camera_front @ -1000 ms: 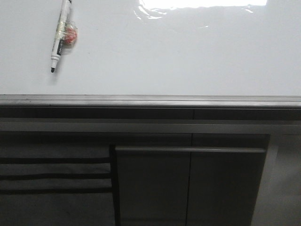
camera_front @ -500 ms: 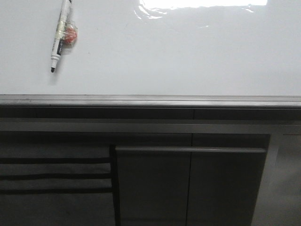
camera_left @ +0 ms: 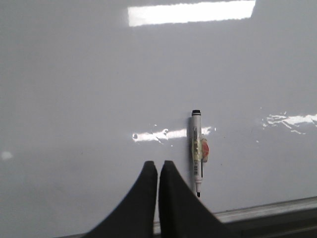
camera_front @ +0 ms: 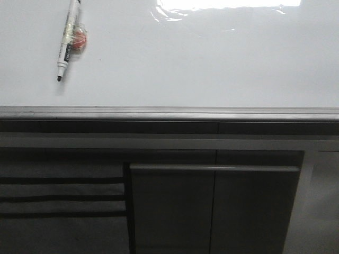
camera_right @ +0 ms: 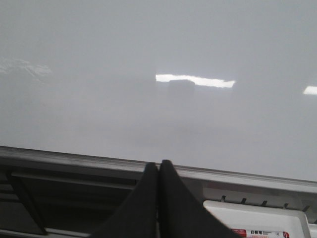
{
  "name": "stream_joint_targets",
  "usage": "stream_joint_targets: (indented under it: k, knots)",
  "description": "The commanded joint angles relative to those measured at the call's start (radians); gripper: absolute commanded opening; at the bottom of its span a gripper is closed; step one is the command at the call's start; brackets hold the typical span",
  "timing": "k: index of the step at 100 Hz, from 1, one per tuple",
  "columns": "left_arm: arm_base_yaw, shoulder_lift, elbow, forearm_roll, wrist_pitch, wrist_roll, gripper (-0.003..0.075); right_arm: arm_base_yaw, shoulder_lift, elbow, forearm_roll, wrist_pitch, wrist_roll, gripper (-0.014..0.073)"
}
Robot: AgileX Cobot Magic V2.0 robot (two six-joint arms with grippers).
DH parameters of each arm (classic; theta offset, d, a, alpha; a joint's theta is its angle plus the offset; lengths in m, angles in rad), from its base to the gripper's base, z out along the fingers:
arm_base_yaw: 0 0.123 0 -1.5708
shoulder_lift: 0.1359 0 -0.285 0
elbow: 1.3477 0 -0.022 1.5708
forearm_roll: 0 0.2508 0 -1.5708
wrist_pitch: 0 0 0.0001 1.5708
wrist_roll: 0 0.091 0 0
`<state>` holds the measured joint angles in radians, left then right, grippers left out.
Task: Write number 0 on whiteboard
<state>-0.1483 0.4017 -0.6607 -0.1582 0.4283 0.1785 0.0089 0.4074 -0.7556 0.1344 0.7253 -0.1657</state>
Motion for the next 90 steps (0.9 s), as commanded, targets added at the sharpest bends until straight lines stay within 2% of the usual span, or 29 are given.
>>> stream_joint_targets:
  k: [1,8,16,28,35,40,55,71,90]
  knots:
    - [-0.008,0.041,-0.035,-0.017,-0.057,-0.010,-0.0018,-0.007,0.037,-0.030,-0.003,-0.052,-0.008,-0.0065]
    - [-0.008,0.070,-0.035,-0.017,-0.053,-0.010,0.0013,-0.007,0.056,-0.030,0.001,-0.048,-0.008,-0.0062]
    - [-0.009,0.109,-0.035,-0.019,-0.053,-0.010,0.0113,-0.007,0.078,-0.030,0.015,-0.048,-0.015,-0.0021]
    - [-0.009,0.192,-0.035,-0.021,-0.071,-0.010,0.0269,-0.007,0.113,-0.030,0.075,-0.048,-0.064,0.0156]
    - [-0.009,0.255,-0.035,-0.034,-0.097,-0.010,0.0320,-0.007,0.139,-0.030,0.125,-0.048,-0.097,0.0254]
    - [-0.013,0.305,-0.035,-0.038,-0.123,-0.010,0.0326,-0.007,0.159,-0.030,0.170,-0.048,-0.134,0.0292]
    - [-0.082,0.472,-0.038,-0.040,-0.239,-0.010,0.0326,-0.007,0.222,-0.030,0.279,-0.049,-0.238,0.0290]
    - [-0.181,0.657,-0.072,-0.025,-0.372,-0.010,0.0326,-0.007,0.269,-0.030,0.295,-0.049,-0.261,0.0290]
    - [-0.210,0.863,-0.196,-0.025,-0.350,-0.010,0.0327,-0.007,0.273,-0.030,0.295,-0.049,-0.262,0.0290]
